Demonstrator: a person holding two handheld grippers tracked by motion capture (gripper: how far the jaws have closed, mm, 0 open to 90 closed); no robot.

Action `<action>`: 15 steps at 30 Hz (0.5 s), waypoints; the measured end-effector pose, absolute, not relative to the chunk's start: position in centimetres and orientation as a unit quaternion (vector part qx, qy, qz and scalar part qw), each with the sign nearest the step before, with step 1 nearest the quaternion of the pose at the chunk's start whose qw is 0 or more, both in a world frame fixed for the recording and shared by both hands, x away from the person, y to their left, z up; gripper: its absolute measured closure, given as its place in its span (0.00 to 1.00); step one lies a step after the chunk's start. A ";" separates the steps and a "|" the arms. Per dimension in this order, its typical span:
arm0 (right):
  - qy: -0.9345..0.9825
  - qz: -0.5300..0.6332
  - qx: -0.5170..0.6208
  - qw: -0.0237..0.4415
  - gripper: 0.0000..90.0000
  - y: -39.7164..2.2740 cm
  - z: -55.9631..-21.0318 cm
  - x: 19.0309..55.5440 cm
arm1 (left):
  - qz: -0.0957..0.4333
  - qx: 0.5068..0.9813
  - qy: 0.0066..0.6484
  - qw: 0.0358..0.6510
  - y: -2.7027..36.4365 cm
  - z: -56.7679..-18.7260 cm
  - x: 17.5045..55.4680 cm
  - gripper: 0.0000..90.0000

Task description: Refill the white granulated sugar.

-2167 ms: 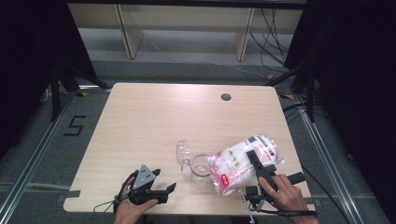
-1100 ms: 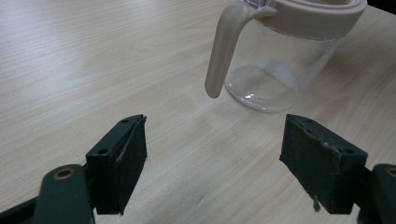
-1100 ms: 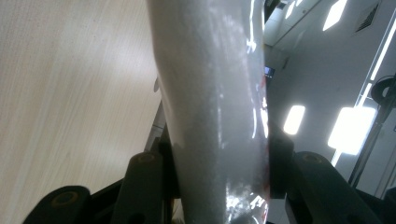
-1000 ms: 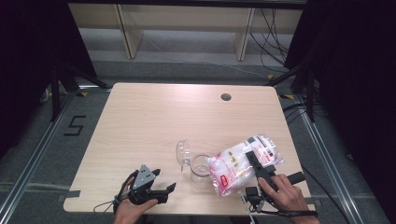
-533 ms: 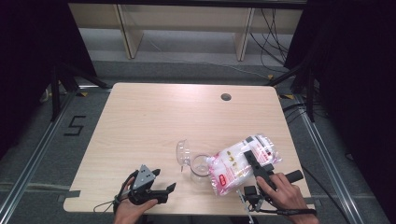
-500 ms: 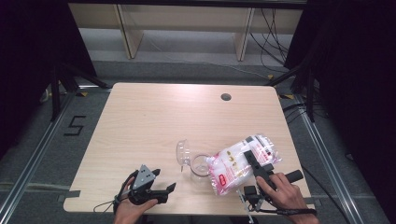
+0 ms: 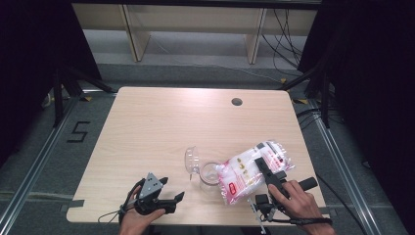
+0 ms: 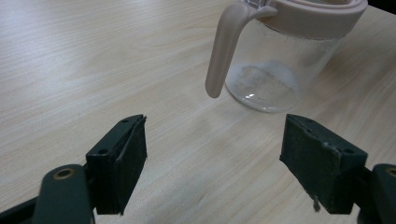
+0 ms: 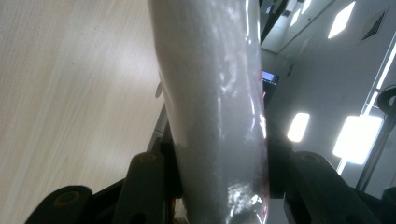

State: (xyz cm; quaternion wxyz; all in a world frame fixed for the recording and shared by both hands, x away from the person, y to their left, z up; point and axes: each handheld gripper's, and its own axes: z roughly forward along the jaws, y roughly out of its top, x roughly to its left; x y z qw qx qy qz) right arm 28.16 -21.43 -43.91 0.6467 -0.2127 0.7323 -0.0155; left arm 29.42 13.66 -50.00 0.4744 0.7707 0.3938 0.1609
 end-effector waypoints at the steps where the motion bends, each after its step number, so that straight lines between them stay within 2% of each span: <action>1: 0.740 -0.006 -0.187 0.646 0.69 -21.6 -44.2 27.9 | 0.161 0.772 0.393 0.473 13.7 -50.0 29.4 0.24; 15: 0.736 -0.020 -0.216 0.642 0.70 -21.4 -43.6 28.0 | 0.161 0.771 0.393 0.474 13.7 -50.0 29.4 0.25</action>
